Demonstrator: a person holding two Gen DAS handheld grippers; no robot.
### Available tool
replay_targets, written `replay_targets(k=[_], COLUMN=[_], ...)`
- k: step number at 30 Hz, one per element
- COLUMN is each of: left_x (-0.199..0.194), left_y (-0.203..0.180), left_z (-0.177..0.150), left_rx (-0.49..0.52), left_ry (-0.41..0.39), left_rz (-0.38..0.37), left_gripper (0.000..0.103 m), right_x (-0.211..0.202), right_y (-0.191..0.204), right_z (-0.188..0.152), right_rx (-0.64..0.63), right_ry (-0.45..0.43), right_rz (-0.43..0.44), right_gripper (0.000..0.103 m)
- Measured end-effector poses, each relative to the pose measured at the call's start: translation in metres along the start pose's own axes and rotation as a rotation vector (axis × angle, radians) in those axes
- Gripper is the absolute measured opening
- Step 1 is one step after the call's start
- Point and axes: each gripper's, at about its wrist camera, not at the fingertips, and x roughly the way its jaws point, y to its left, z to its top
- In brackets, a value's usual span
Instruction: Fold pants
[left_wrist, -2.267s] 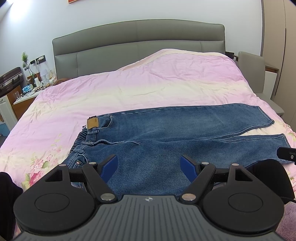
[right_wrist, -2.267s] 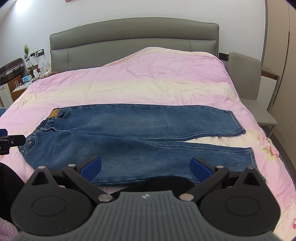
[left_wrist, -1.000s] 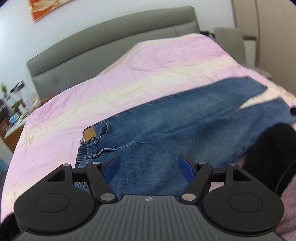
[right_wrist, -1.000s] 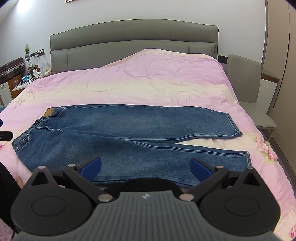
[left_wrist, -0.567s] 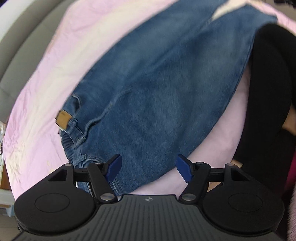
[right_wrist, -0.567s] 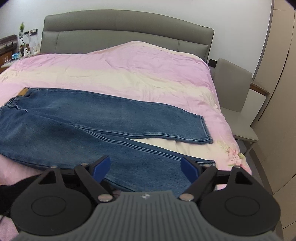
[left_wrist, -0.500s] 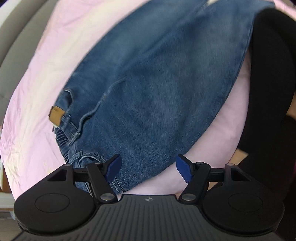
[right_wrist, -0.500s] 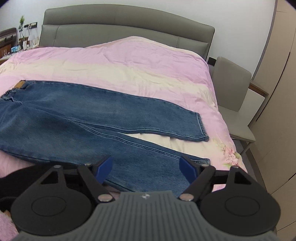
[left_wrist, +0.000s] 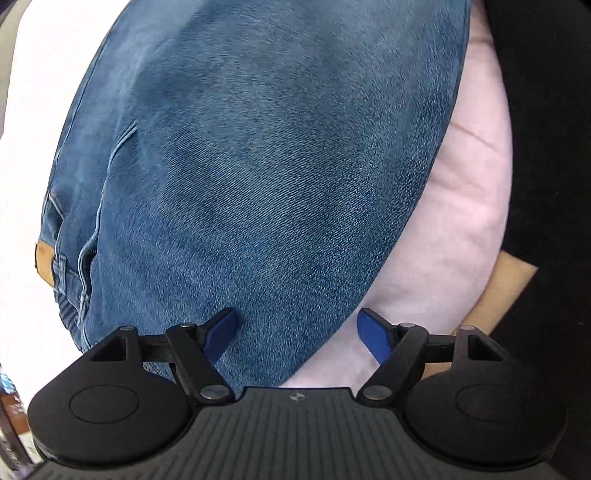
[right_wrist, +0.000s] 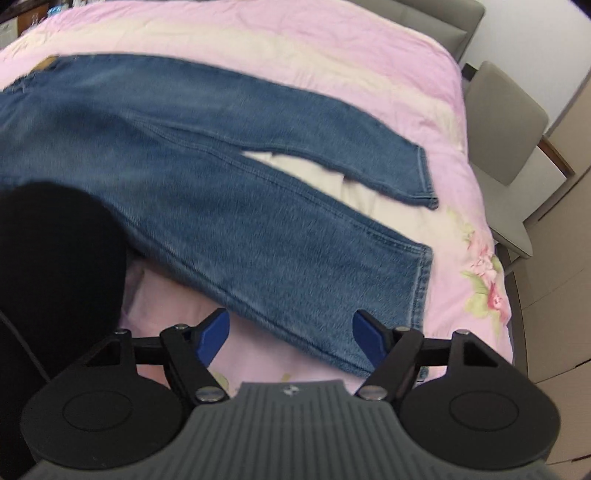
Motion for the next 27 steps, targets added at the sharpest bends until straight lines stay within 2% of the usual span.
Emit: replay_targets(k=[4,5,6,7,8,9,11,14,18,22,24,27], left_x=[-0.002,-0.004,-0.007,-0.01,-0.013,-0.02,-0.031,-0.053,-0.095,-0.139,-0.157,-0.179], left_y=[-0.004,-0.004,-0.005,-0.007,-0.009,-0.012,-0.011,-0.009,0.003,0.023,0.039,0.074], left_z=[-0.003,-0.005,-0.007,-0.008,-0.009,-0.011,-0.016,-0.019,-0.036,-0.049,-0.043,-0.028], left_rx=[0.022,0.019,0.01,-0.004,-0.022,-0.04,-0.081,-0.171,-0.331,-0.431,-0.462,-0.505], left_ry=[0.027,0.028,0.024,0.017,0.002,-0.016,-0.054,-0.134,-0.267,-0.37,-0.401,-0.432], left_rz=[0.043,0.06,0.083,0.1,0.11,0.118,0.141,0.201,0.257,0.326,0.346,0.363], left_gripper=[0.089,0.082,0.071,0.067,0.056,0.044,0.029,0.017,0.015,0.015,0.015,0.015], right_x=[0.02,0.023,0.025,0.026,0.026,0.024,0.018,0.002,-0.025,-0.058,-0.07,-0.076], right_y=[0.015,0.017,0.019,0.021,0.022,0.022,0.018,0.011,0.012,0.003,-0.007,-0.018], right_z=[-0.007,-0.007,-0.007,-0.006,-0.006,-0.004,-0.002,0.007,0.027,0.052,0.071,0.104], right_rx=[-0.096,-0.107,-0.115,-0.12,-0.122,-0.121,-0.097,-0.055,-0.039,-0.002,0.01,0.004], right_ry=[0.02,0.019,0.02,0.024,0.028,0.024,-0.001,-0.059,-0.142,-0.239,-0.282,-0.298], right_rz=[-0.036,-0.043,-0.047,-0.048,-0.059,-0.071,-0.082,-0.115,-0.19,-0.268,-0.289,-0.308], right_gripper=[0.074,0.069,0.056,0.046,0.033,0.028,0.022,0.013,0.008,0.004,0.001,0.001])
